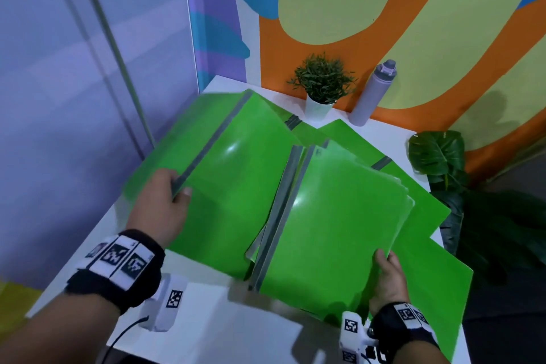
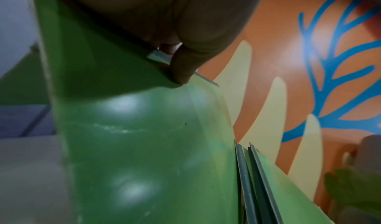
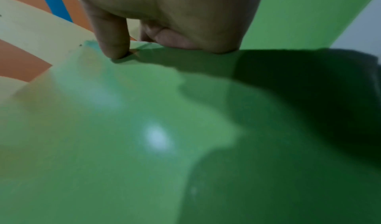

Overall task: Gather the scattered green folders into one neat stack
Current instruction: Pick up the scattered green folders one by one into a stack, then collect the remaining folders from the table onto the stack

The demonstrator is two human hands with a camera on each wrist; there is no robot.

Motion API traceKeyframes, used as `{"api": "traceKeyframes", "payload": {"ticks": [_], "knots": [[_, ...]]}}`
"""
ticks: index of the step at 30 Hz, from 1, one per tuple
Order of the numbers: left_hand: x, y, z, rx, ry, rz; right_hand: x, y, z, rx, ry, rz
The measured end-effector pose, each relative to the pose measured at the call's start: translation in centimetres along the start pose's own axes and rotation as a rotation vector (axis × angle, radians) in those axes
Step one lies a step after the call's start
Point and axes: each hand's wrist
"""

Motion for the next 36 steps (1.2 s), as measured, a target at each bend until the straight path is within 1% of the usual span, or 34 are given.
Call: {"api": "traceKeyframes", "payload": {"ticks": [3, 6, 8, 11, 12, 14, 16, 19, 21, 22, 23, 27, 28, 30, 32, 36], "knots": [[-2.4, -1.4, -0.3, 0.063, -0.077, -0.096, 1.3, 0.5, -0.6, -0.008, 0.056, 0.026], [-3.4, -1.5, -0.8, 0.070, -0.140, -0.163, 2.0, 1.1, -0.7, -0.053, 0.095, 0.129], [-3.3, -1.0, -1.0, 0.065, -0.146, -0.135, 2.1, 1.1, -0.9, -0.063, 0.089, 0.186], [-2.5, 0.4, -1.1, 0.032, -0.156, -0.059, 1.7, 0.8, -1.1, -0.059, 0.076, 0.164], [-2.1, 0.8, -0.9, 0.010, -0.149, -0.037, 1.5, 0.6, -1.0, -0.054, 0.075, 0.144], [-1.3, 1.7, -0.5, -0.002, -0.091, 0.080, 1.2, 0.2, -0.9, -0.039, 0.071, 0.107], [-0.4, 2.5, -0.2, 0.034, -0.030, 0.173, 1.0, -0.3, -1.0, -0.033, 0.031, 0.049], [1.5, 4.1, -0.3, 0.102, 0.062, 0.213, 0.9, -1.3, -0.9, -0.028, -0.045, -0.049], [3.0, 5.6, -0.8, 0.109, 0.149, 0.250, 0.7, -2.1, -0.9, -0.020, -0.081, -0.091], [3.7, 6.4, -1.0, 0.075, 0.183, 0.251, 0.6, -2.6, -0.9, -0.011, -0.088, -0.103], [4.2, 7.3, -1.3, 0.006, 0.218, 0.253, 0.5, -3.1, -0.8, 0.005, -0.100, -0.118], [5.0, 11.0, -3.2, -0.368, 0.365, 0.402, 0.2, -4.8, -0.5, 0.048, -0.141, -0.171], [4.9, 11.7, -3.6, -0.441, 0.385, 0.431, 0.1, -5.1, -0.4, 0.056, -0.150, -0.169], [4.7, 12.8, -4.4, -0.573, 0.397, 0.415, 0.0, -5.6, -0.3, 0.085, -0.178, -0.154], [4.7, 13.4, -4.8, -0.660, 0.394, 0.356, -0.1, -6.1, -0.1, 0.104, -0.194, -0.136], [5.4, 13.1, -5.0, -0.710, 0.314, 0.099, 0.1, -6.6, -0.3, 0.144, -0.176, -0.123]]}}
Point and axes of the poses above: each hand's wrist, its own z-axis towards the middle knuckle, its own x-axis out of the palm, y = z × x, and after that the axes turned 10 degrees about x, right-handed
